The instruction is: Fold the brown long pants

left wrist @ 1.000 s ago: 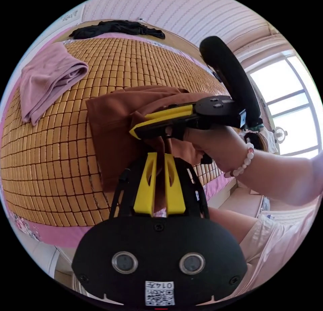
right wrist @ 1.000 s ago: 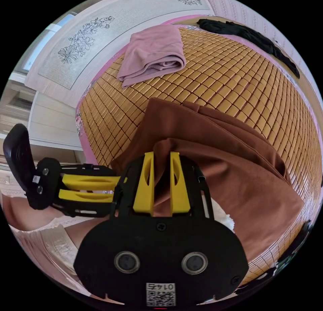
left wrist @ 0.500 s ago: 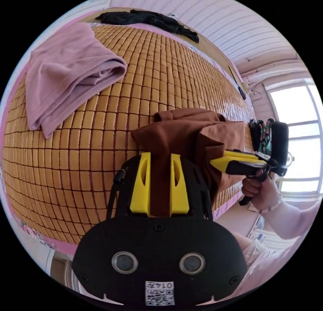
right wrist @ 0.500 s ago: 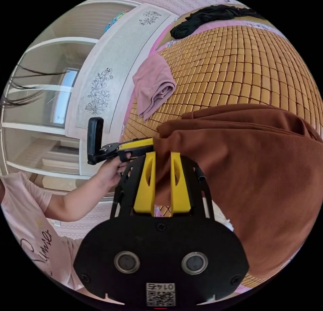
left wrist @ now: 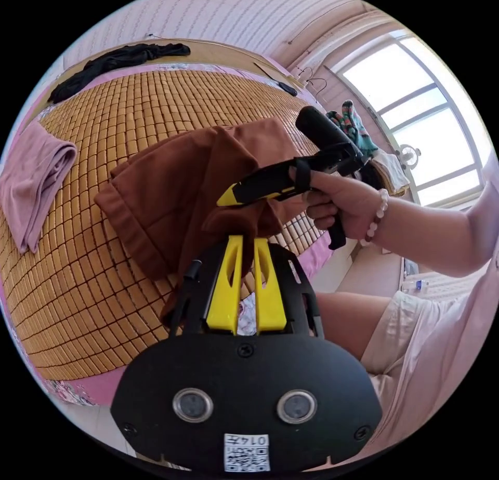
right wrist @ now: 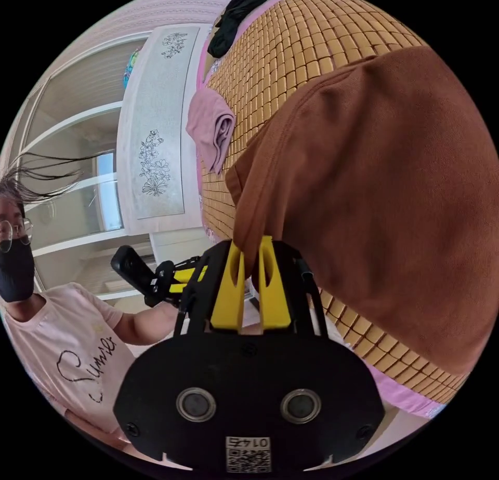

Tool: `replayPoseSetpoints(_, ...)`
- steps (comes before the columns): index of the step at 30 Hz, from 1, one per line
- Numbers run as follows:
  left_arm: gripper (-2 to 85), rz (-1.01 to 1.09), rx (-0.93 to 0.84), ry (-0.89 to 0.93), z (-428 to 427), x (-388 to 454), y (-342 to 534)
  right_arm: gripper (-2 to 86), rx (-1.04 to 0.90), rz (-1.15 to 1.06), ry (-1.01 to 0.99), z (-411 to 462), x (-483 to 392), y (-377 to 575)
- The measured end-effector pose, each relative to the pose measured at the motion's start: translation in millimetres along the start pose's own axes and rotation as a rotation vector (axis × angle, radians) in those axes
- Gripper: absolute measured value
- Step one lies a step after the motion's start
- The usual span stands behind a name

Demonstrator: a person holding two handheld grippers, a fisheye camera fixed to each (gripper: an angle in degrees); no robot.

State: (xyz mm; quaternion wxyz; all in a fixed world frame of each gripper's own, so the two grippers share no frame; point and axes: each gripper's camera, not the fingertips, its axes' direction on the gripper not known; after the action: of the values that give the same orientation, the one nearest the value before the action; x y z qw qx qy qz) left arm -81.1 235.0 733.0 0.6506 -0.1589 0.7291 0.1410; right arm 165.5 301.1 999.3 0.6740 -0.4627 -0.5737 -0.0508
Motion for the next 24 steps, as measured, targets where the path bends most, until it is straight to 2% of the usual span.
replayPoseSetpoints(3,7.1,-0.048,0.03,0.091,-15,-10,4,4.2,-0.033,-0.011,-0.039,-16,1,10)
replayPoseSetpoints(6,6.7,-0.088,0.086,0.085,-45,-29,0,3.7,-0.081,-0.071,0.11,-59,-18,34)
replayPoseSetpoints(9,7.9,-0.104,0.144,-0.116,-68,-52,-10,3.8,-0.105,-0.051,0.401,-133,-39,71)
replayPoseSetpoints(11,9.5,-0.148,0.074,-0.223,-61,-79,-25,4.5,-0.136,0.073,0.676,-200,-40,106)
replayPoseSetpoints(12,9.8,-0.16,0.067,-0.228,-60,-84,-29,4.8,-0.136,0.122,0.749,-218,-37,114)
replayPoseSetpoints(14,10.9,-0.175,0.104,-0.212,-55,-97,-40,7.5,-0.093,0.352,1.045,-288,-21,143)
replayPoseSetpoints(16,13.0,-0.17,0.094,-0.214,-42,-99,-49,8.3,0.004,0.461,1.135,-325,-17,152)
replayPoseSetpoints(19,15.6,-0.203,-0.021,-0.254,-3,-105,-61,8.8,0.124,0.369,1.103,-324,-30,123)
replayPoseSetpoints(21,14.6,-0.217,-0.092,-0.312,19,-109,-64,9.1,0.105,0.238,1.073,-289,-40,85)
replayPoseSetpoints(24,8.8,-0.138,-0.112,-0.357,23,-98,-69,9.0,-0.012,-0.023,0.958,-207,-59,9)
